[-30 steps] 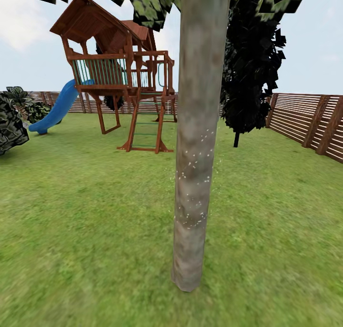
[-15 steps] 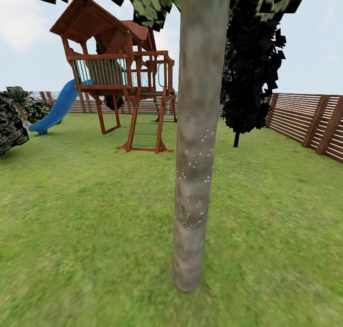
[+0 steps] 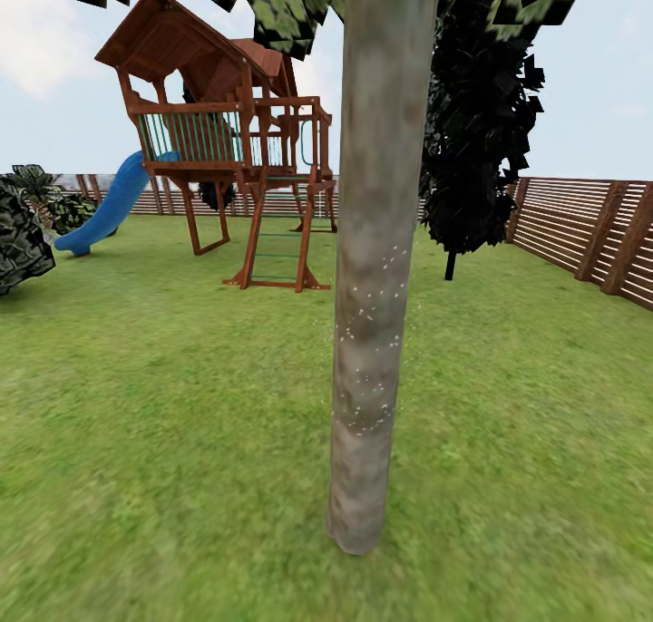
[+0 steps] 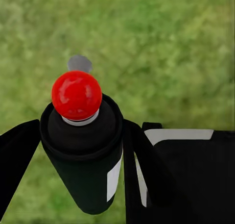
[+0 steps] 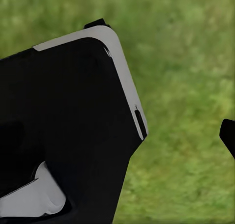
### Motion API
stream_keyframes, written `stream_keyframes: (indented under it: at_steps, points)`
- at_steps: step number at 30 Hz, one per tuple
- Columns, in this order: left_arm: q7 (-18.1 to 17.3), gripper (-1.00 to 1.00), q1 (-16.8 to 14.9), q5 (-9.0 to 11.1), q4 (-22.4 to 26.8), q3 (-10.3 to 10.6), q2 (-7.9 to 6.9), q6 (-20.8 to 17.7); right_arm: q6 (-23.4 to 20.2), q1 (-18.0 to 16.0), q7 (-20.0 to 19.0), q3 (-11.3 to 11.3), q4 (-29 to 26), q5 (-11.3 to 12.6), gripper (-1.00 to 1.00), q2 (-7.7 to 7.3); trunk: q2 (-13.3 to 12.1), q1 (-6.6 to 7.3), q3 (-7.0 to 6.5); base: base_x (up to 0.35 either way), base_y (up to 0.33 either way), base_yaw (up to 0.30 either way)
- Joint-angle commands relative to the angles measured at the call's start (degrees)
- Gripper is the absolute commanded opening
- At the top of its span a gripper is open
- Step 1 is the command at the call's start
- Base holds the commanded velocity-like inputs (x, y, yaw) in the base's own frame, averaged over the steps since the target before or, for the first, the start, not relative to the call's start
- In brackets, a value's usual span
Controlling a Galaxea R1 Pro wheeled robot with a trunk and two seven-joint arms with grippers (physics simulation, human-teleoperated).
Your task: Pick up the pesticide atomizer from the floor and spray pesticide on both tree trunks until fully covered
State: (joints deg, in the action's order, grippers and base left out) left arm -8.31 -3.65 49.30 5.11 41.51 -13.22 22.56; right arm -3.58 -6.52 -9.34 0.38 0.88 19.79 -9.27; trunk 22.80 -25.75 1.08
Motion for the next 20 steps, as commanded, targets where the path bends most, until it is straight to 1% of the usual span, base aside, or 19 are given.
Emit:
stream_keyframes:
  at_steps: [1,2,6,8,11,20]
  points:
    - [-0.3,-1.00,0.0,0.6,0.0,0.2,0.29,0.1,-0.1,-0.1,-0.2,0.1,0.1,0.4,1.00,-0.03,0.1,-0.03,0.11,0.000,0.000,0.000]
    - [-0.3,-1.00,0.0,0.6,0.0,0.2,0.68,0.1,-0.1,-0.1,-0.2,0.1,0.1,0.4,1.00,-0.03,0.1,-0.03,0.11,0.000,0.000,0.000]
    - [-0.3,-1.00,0.0,0.6,0.0,0.2,3.33,0.1,-0.1,-0.1,-0.2,0.1,0.1,0.4,1.00,0.00,0.1,-0.03,0.11,0.000,0.000,0.000]
    - [-0.3,-1.00,0.0,0.6,0.0,0.2,4.09,0.1,-0.1,-0.1,-0.2,0.1,0.1,0.4,1.00,-0.03,0.1,-0.03,0.11,0.000,0.000,0.000]
    - [-0.3,-1.00,0.0,0.7,-0.1,0.2,4.42,0.1,-0.1,-0.1,-0.2,0.1,0.1,0.4,1.00,-0.01,0.1,-0.03,0.11,0.000,0.000,0.000]
    - [-0.3,-1.00,-0.1,0.7,-0.1,0.1,4.53,0.1,-0.1,-0.1,-0.2,0.1,0.1,0.4,1.00,-0.01,0.1,-0.03,0.11,0.000,0.000,0.000]
